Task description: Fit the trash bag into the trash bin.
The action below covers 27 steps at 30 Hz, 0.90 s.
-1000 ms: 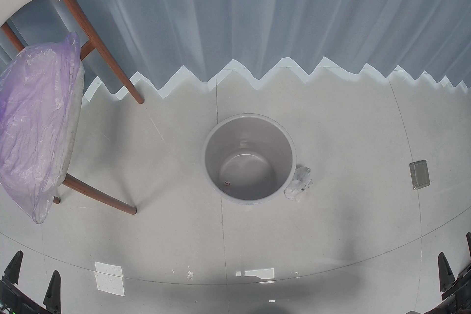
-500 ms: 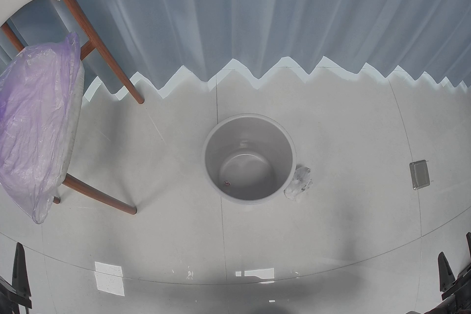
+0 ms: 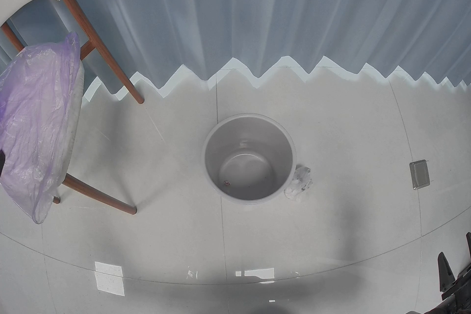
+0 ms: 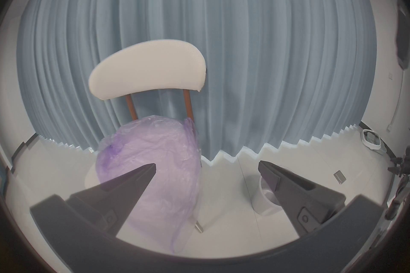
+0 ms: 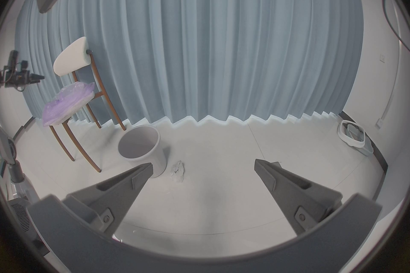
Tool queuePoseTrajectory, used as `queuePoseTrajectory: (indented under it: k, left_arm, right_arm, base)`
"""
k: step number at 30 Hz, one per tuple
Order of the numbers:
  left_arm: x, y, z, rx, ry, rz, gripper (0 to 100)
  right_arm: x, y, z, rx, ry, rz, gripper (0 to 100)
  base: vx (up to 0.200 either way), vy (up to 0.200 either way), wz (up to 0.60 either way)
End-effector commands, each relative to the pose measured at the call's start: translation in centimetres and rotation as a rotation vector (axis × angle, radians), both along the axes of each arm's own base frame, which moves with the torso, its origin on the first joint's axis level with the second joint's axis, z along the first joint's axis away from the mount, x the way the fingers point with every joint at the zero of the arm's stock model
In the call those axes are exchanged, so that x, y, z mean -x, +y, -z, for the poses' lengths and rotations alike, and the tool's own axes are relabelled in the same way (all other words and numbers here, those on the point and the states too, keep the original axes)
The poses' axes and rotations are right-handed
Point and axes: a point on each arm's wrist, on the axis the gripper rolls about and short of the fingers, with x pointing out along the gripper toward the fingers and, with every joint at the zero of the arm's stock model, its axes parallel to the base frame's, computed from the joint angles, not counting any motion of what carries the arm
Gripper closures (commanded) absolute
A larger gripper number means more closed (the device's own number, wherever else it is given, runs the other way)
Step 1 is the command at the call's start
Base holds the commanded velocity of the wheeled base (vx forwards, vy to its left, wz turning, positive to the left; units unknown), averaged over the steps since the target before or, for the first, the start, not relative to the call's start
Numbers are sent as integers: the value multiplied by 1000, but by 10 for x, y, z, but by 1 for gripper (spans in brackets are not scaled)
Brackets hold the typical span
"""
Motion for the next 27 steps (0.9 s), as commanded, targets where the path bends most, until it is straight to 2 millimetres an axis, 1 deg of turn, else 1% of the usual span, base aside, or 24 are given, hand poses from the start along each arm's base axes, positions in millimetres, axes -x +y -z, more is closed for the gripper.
queuePoseTrajectory:
  k: [1,2,3,4,5,8,9,10,11,14,18,22,26,27]
  left_arm:
    - [-122,4,-47,-7,218,26,0]
    - [-134,6,-47,-6,240,10,0]
    - [-138,7,-48,-5,245,7,0]
    - [-153,10,-45,0,277,-9,0]
    - [-162,11,-42,-2,298,-23,0]
    - [-182,14,-41,-27,331,-87,0]
    - [-182,14,-41,-27,331,-87,0]
    - [-194,14,-36,-57,359,-121,0]
    - [-200,15,-31,-92,384,-152,0]
    - [-208,16,-26,-170,416,-186,0]
    - [-227,14,-14,-211,459,-204,0]
    - [-244,7,-12,-226,431,-205,0]
    - [-257,8,-17,-253,417,-220,0]
    - [-258,8,-17,-253,417,-220,0]
  right_arm:
    - [0,0,5,1,-1,-3,0]
    - [0,0,5,1,-1,-2,0]
    - [0,0,5,1,-1,-2,0]
    - [0,0,5,1,-1,-3,0]
    - [0,0,5,1,-1,-3,0]
    - [0,0,5,1,-1,-3,0]
    - [0,0,5,1,-1,-3,0]
    - [0,0,5,1,-1,-3,0]
    - [0,0,5,1,-1,-3,0]
    - [0,0,5,1,-1,-3,0]
    - [0,0,5,1,-1,-3,0]
    - [0,0,5,1,-1,-2,0]
    - [0,0,5,-1,-1,-2,0]
    - [0,0,5,-1,-1,-2,0]
  base:
    - [0,0,0]
    - [0,0,0]
    - [0,0,0]
    - [0,0,0]
    - [0,0,0]
    - [0,0,0]
    - [0,0,0]
    - [0,0,0]
    - [0,0,0]
    - [0,0,0]
    - [0,0,0]
    - [0,0,0]
    - [0,0,0]
    - [0,0,0]
